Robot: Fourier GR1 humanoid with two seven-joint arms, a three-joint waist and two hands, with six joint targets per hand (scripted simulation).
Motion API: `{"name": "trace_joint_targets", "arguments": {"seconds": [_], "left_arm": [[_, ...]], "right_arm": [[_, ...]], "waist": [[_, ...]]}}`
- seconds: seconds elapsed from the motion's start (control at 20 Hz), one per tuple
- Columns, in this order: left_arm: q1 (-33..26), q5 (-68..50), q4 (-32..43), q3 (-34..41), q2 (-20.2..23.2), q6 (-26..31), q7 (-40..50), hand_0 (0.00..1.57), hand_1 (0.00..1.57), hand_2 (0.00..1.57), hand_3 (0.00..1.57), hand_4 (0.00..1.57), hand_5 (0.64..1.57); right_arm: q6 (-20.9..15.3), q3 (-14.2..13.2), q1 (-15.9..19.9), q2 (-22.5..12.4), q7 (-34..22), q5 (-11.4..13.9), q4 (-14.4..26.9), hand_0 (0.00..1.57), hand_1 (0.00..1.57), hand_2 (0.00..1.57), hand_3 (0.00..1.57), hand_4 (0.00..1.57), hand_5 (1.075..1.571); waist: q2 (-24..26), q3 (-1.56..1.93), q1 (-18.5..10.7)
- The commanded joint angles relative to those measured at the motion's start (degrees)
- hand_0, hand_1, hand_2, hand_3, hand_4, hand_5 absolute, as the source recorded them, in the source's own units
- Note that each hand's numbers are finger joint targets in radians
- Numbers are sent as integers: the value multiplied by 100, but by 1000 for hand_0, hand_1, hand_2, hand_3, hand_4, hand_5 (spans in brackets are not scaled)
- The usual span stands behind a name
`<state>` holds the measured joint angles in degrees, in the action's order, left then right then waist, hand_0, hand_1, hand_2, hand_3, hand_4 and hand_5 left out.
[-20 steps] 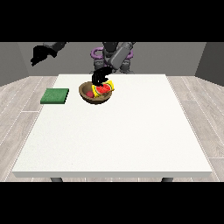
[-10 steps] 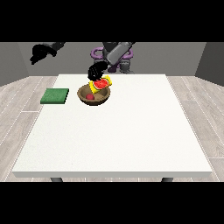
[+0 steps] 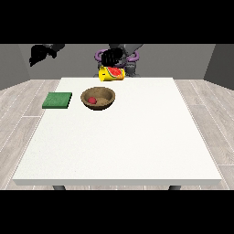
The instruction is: Pick the cup and pour the ball into the bowl, then pick the bowl and place it on the pad
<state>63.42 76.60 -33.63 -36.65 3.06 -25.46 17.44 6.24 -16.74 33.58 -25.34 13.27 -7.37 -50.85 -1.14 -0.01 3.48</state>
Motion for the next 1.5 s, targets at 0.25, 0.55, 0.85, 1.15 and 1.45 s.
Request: {"name": "trace_joint_targets", "arguments": {"seconds": [0.25, 0.55, 0.85, 1.15, 1.45], "left_arm": [[-573, -2037, -1003, 1660, 771, -624, -1155, 1547, 1547, 1571, 1571, 1198, 1482], [-1175, -3824, -1364, 2535, 669, -230, -2393, 1238, 1238, 1571, 1571, 1417, 1337], [-779, -6616, -2228, 4080, -281, 994, -2474, 0, 0, 0, 0, 651, 1569], [-578, -8598, -2369, 5360, 662, 3249, -2177, 0, 0, 0, 0, 397, 1540], [-677, -9549, -1869, 6074, 1893, 4632, -1640, 0, 0, 0, 0, 294, 1548]], "right_arm": [[-226, -139, -552, 8, 212, 53, 95, 0, 0, 478, 638, 564, 1566], [-452, 30, -158, 354, -96, 17, -278, 0, 0, 580, 701, 587, 1571], [-603, 129, -53, 757, -102, -22, -303, 0, 0, 440, 466, 648, 1571], [-715, 24, -462, 1037, 150, -142, -305, 0, 0, 361, 385, 674, 1571], [-715, 228, -551, 1236, 206, -68, -447, 0, 0, 0, 0, 0, 1570]], "waist": [[138, -8, -694], [-269, -24, -721], [-506, -110, -865], [-613, -25, -1240], [-742, -2, -1039]]}}
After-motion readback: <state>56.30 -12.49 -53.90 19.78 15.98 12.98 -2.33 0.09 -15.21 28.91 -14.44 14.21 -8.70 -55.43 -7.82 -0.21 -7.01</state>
